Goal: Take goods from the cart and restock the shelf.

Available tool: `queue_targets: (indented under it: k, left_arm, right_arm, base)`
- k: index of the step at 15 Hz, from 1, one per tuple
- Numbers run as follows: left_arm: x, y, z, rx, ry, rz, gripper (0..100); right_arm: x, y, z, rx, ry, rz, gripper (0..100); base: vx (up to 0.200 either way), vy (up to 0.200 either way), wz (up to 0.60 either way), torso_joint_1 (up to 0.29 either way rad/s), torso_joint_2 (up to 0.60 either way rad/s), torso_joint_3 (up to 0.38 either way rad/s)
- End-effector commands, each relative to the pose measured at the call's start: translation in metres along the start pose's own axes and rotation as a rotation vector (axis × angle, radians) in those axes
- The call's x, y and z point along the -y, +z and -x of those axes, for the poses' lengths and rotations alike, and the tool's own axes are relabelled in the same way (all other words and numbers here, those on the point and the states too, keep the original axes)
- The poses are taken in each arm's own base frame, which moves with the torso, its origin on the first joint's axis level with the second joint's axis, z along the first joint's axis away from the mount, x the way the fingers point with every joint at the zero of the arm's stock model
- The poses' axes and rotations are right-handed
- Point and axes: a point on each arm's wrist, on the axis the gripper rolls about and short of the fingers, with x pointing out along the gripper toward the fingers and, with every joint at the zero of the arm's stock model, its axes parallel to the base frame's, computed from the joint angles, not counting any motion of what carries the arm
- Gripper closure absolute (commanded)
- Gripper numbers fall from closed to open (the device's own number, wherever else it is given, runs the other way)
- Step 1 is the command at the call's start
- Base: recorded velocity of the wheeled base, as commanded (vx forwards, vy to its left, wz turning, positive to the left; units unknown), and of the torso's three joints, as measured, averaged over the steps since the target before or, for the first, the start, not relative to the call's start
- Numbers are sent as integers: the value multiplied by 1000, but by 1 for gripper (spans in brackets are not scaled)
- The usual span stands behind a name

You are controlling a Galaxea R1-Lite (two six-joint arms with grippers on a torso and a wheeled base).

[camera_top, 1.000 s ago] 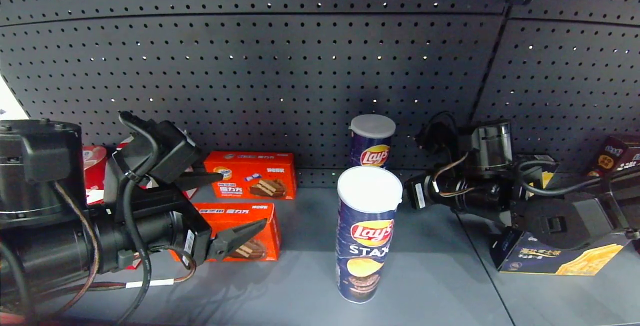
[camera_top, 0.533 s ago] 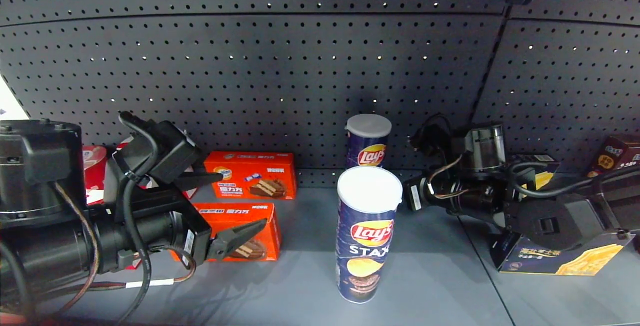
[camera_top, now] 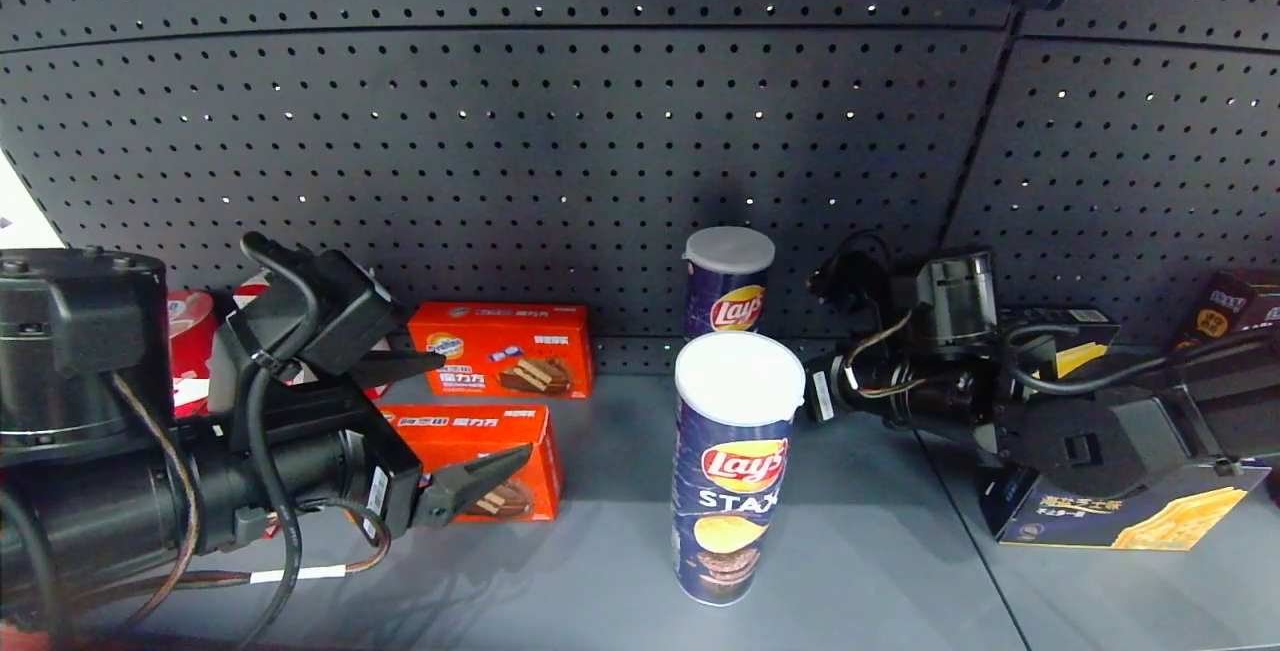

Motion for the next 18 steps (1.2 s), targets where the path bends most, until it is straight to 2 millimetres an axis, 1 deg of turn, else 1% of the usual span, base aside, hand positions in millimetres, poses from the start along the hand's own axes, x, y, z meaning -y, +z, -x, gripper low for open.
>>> queue_targets:
  k: [1,4,16,17,18]
  left_arm:
    - [0,0,0,1,1,0,0]
    - [0,0,0,1,2,0,0]
    - [-2,-1,1,0,9,3,0]
    - [-2,0,3,6,14,2,0]
    - [-3,0,5,11,21,3,0]
  right_arm:
    - [-1,-1,0,-3,2,2,0]
    - [-7,-2,-1,-4,17,8,0]
    - [-9,-1,3,-2,23,10,0]
    - [-10,-1,6,0,26,10,0]
    - [-9,2,14,15,25,7,0]
  base:
    - [0,0,0,0,0,0]
    - [0,0,0,0,0,0]
    - [0,0,0,0,0,0]
    - [0,0,0,0,0,0]
    - [0,0,0,0,0,0]
